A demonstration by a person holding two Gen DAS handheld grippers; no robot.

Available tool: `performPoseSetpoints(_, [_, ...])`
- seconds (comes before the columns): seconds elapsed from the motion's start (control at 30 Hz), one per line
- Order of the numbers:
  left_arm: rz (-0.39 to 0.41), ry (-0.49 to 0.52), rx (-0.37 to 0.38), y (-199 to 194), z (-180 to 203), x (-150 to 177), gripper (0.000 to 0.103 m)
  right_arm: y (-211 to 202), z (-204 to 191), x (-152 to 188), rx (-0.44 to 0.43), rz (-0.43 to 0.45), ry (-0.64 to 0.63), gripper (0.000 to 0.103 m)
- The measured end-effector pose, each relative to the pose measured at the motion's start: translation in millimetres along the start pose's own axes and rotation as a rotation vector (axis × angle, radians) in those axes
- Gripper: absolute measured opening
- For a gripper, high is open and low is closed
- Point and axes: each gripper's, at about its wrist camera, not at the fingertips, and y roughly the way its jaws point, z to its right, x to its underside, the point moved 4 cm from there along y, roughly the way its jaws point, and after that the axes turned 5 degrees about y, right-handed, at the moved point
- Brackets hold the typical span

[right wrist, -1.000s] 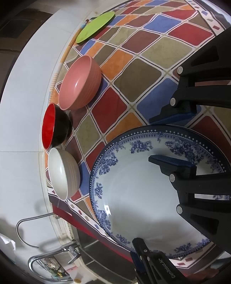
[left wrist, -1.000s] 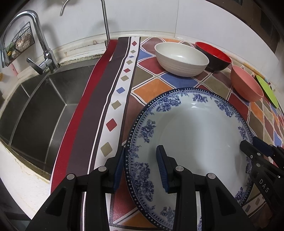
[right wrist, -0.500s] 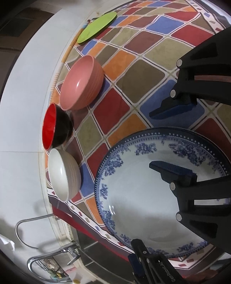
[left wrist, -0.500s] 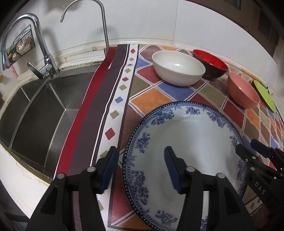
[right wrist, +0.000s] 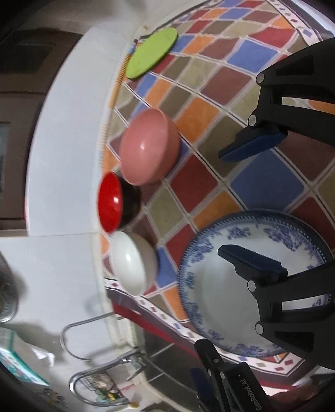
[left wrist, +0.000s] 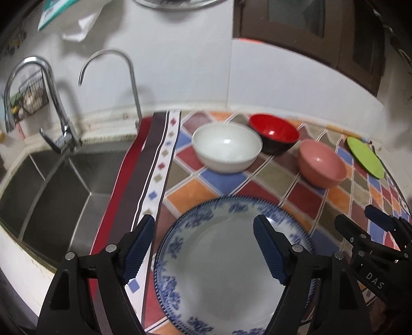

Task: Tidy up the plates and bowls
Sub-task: 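Lower the small blue-and-white plate onto the large plate and open both grippers, then move both grippers to the rim of the lime-green plate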

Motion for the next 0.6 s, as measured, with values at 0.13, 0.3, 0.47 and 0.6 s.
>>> performPoseSetpoints(0.13, [0.055,0.024,-0.007,-12,16,-13,0.085,-15,13,-12,0.009,0.052,0.012,0.076])
performPoseSetpoints(0.3, [0.119,0.061,-0.013,-25,42,-30,0.090,-35,37,-24,0.031,0.116,0.027,0.077])
performPoseSetpoints(0.47, [0.167,0.097,0.007,-32,75,-48,0.094,-48,68,-34,0.066,0.159,0.052,0.081])
performPoseSetpoints(0.6, [0.189,0.123,0.042,-32,104,-61,0.095,-56,97,-41,0.092,0.181,0.087,0.081])
